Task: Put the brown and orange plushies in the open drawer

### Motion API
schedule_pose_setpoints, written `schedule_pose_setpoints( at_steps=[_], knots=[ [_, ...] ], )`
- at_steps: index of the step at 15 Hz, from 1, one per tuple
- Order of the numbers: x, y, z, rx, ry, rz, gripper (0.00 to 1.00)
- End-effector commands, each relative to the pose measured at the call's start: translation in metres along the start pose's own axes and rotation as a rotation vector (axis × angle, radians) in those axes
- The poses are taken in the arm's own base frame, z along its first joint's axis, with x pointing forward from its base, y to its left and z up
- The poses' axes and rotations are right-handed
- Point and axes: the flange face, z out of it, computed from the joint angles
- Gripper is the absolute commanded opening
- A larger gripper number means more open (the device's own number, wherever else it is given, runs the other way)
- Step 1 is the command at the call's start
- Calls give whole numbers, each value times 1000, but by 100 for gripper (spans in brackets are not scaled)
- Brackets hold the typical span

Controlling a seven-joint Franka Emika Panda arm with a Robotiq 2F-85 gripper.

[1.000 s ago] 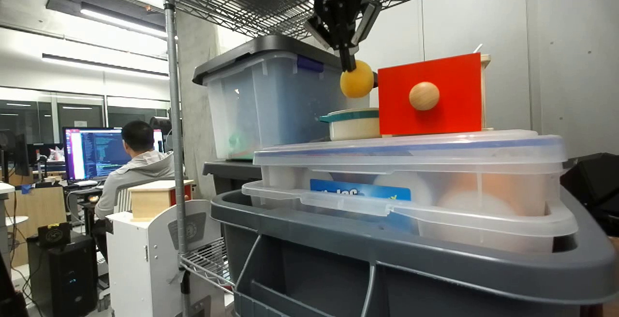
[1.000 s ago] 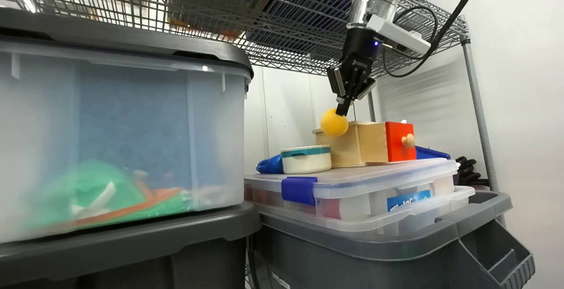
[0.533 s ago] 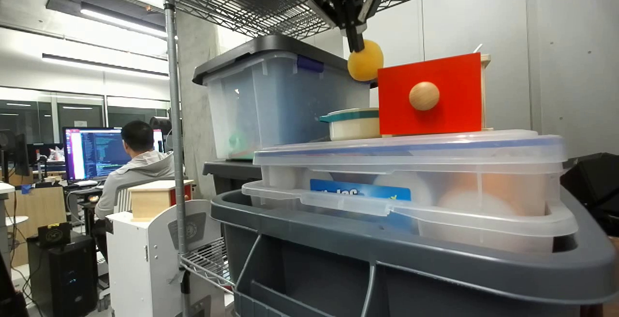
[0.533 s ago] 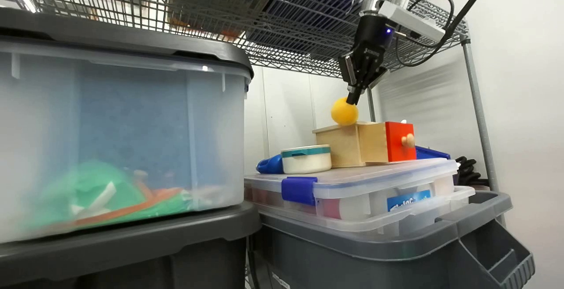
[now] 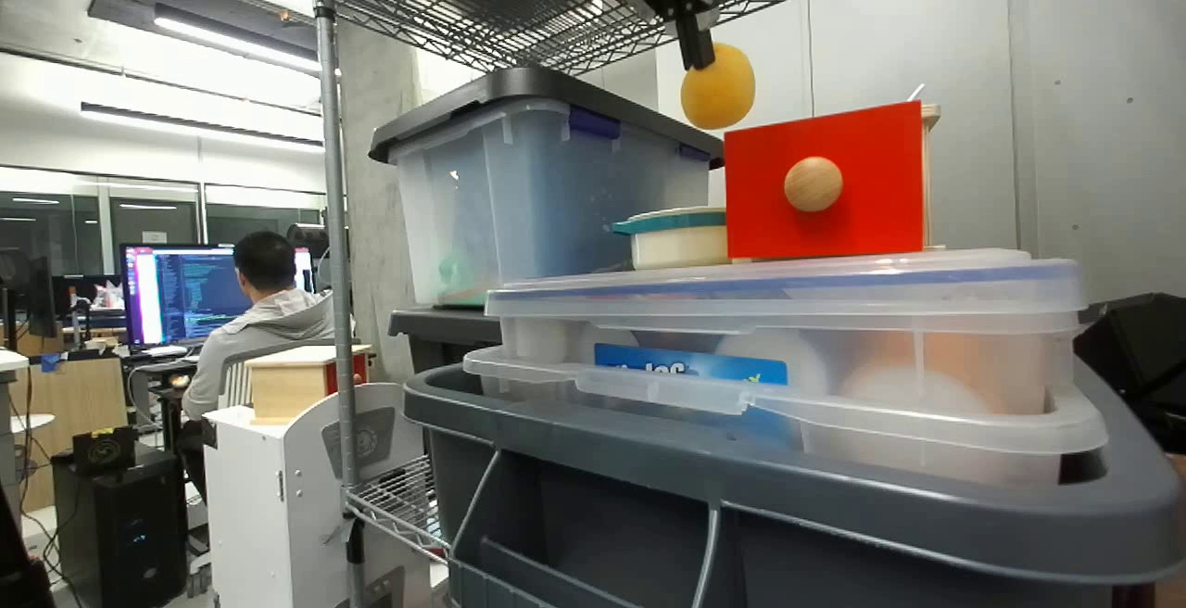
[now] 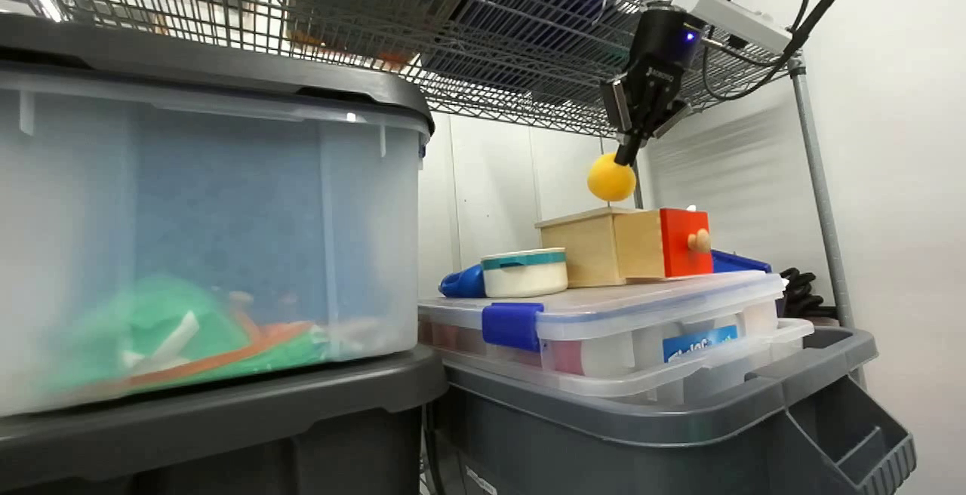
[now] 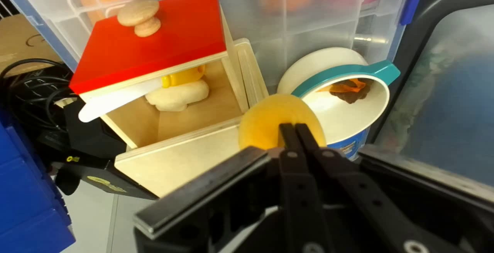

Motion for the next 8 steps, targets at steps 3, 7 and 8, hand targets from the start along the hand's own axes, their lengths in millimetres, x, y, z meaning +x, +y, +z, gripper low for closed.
schedule_pose_setpoints(
  at_steps=[3,7,8],
  knots=[
    [-5,24,1,-18,-15,68,1],
    [-5,43,6,-45,-19,112,1],
    [-5,47,8,-48,-22,121,1]
  ],
)
